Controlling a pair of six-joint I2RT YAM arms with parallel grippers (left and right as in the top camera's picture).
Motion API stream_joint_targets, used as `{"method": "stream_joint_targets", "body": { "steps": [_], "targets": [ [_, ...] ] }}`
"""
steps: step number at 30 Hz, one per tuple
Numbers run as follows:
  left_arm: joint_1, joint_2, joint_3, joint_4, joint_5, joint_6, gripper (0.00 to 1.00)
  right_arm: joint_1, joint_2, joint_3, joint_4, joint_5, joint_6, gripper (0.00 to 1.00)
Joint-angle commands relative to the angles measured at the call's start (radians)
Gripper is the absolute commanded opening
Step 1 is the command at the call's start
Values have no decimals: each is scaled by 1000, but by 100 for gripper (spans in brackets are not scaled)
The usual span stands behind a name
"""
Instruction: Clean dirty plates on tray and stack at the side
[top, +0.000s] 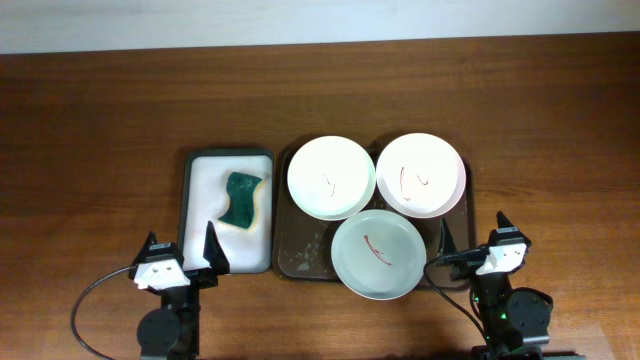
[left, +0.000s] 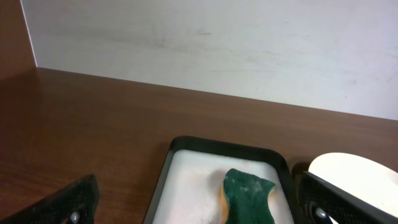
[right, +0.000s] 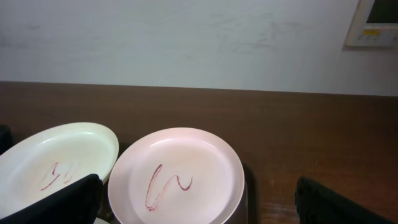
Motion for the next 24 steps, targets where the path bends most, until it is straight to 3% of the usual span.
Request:
{"method": "stream_joint_targets", "body": {
  "steps": [1,24],
  "targets": [
    [6,-7,-7,1,11,19,99,6,-10,-7,-1,5,4,99],
    [6,-7,15,30,49,19,99,6,-5,3,72,-67,12,99]
  ]
}}
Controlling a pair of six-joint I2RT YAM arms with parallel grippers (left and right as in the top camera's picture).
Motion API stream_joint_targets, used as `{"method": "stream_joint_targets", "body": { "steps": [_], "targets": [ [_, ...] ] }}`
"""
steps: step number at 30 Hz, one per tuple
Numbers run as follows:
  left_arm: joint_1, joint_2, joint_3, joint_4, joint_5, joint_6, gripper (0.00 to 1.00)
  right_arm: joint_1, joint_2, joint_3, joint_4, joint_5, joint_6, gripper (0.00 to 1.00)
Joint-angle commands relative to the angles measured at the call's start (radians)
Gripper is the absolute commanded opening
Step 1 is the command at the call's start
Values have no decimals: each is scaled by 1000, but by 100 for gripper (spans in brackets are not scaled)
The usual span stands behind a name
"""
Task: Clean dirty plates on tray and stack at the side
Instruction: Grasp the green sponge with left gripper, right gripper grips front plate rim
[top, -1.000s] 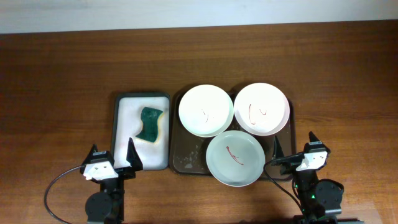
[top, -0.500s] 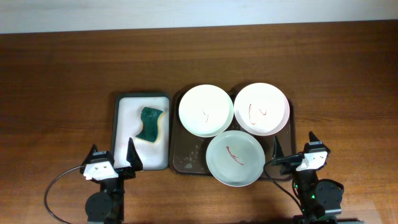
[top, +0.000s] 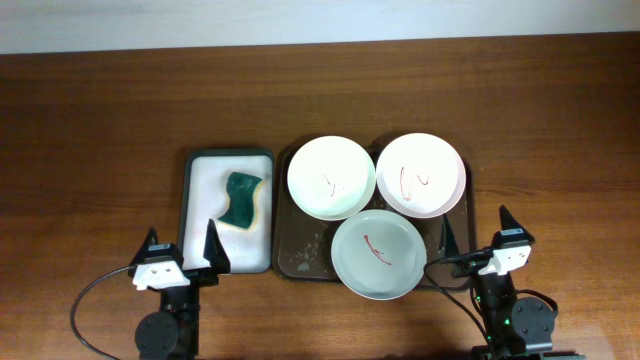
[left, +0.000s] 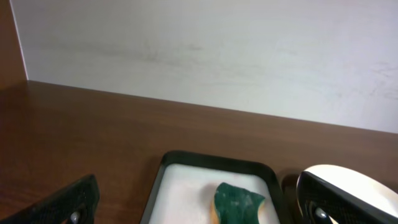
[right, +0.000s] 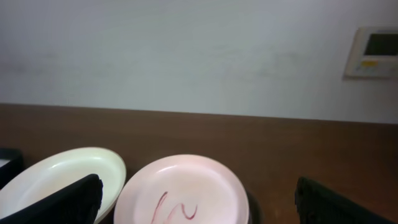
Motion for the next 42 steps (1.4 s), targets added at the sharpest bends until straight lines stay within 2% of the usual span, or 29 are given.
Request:
{"method": "stream_joint_targets", "body": {
  "steps": [1,6,9,14,17,19,22,25,27,30,36,39,42],
  "targets": [
    [6,-6,42,-60,20,19,99,6,-1,19,-80,-40,11,99],
    [6,77,166,-230,10,20,99,6,38,93,-171,-39,11,99],
    [6,146,216,-243,9,20,99,6,105,145,-189,-35,11,99],
    [6,259,293,-292,21,20,99,6,266,245,-202,-32,11,99],
    [6,352,369,-365,29,20,99,6,383,361,-293,-32,11,99],
    [6,468,473,-472,55,20,100,6,497,497,-436,-32,11,99],
    [6,601,601,-592,81,20,99,6,604,640,-552,-32,11,99],
    [6,759,769,-784,93,19,99,6,663,741,-651,-40,11,99],
    [6,811,825,-853,104,19,99,6,667,753,-670,-55,11,99],
    [6,823,830,-856,199,19,99,6,667,753,-665,-59,11,99],
    [6,849,830,-729,201,19,100,6,721,755,-640,-140,14,100],
    [6,929,833,-673,201,20,97,6,806,801,-668,-168,14,93],
    [3,1071,846,-620,201,20,92,6,959,865,-783,-197,14,86]
  ]
}}
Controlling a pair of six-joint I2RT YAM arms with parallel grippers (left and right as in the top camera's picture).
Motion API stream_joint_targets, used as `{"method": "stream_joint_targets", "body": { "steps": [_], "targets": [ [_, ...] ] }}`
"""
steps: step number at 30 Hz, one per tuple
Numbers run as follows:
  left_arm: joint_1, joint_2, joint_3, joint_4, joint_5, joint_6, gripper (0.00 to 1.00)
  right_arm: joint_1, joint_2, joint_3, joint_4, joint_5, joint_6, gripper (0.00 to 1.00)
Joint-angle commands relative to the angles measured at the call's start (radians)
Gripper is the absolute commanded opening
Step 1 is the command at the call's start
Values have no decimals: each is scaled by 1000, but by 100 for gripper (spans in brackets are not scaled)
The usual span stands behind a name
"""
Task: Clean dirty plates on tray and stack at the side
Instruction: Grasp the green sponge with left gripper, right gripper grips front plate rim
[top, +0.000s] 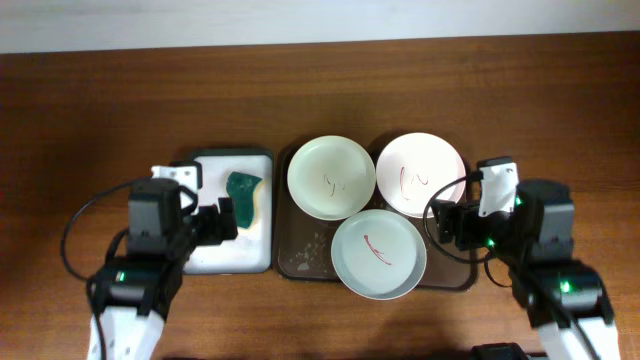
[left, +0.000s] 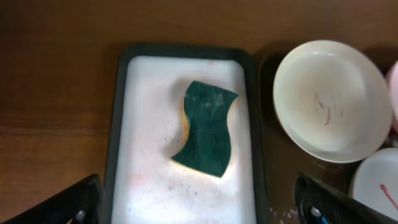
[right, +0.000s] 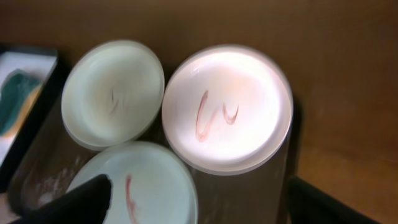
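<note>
Three marked plates lie on the dark tray (top: 300, 256): a cream plate (top: 331, 177), a pink plate (top: 420, 175) and a pale blue plate (top: 378, 254), each with red smears. A green sponge (top: 241, 198) lies on the white tray (top: 212, 260). My left gripper (top: 215, 222) hangs open over the near part of the white tray, just short of the sponge (left: 205, 127). My right gripper (top: 452, 225) is open over the dark tray's right front, between the pink plate (right: 227, 106) and the blue plate (right: 137, 186). Neither holds anything.
The white tray (left: 186, 193) and the dark tray (right: 249, 196) sit side by side mid-table. Bare brown tabletop (top: 110, 110) surrounds them on the left, the right and behind. A pale wall (top: 320, 18) runs along the far edge.
Both arms have left their places at the table's front edge and now reach over the trays, wrist cameras looking down. Both grippers are still open. Plates and sponge have not moved.
Both arms first stood low at the front edge, open, their cameras looking level across the trays. A moment later they were in nearly the same place with the views tilted slightly upward. Now the left is over the sponge tray and the right over the plate tray.
</note>
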Motion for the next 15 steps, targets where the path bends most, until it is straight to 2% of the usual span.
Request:
{"method": "stream_joint_targets", "body": {
  "steps": [1,5,11,13,15],
  "targets": [
    [-2,137,29,46,11,10,90,6,135,54,-57,-70,6,84],
    [-47,303,28,147,11,10,90,6,280,54,-79,-118,6,71],
    [-66,581,28,312,-8,10,84,6,334,54,-85,-117,6,68],
    [-66,652,28,360,-7,10,75,6,334,54,-85,-117,6,68],
    [-66,688,28,391,-4,10,59,6,333,54,-85,-117,6,68]
  ]
}}
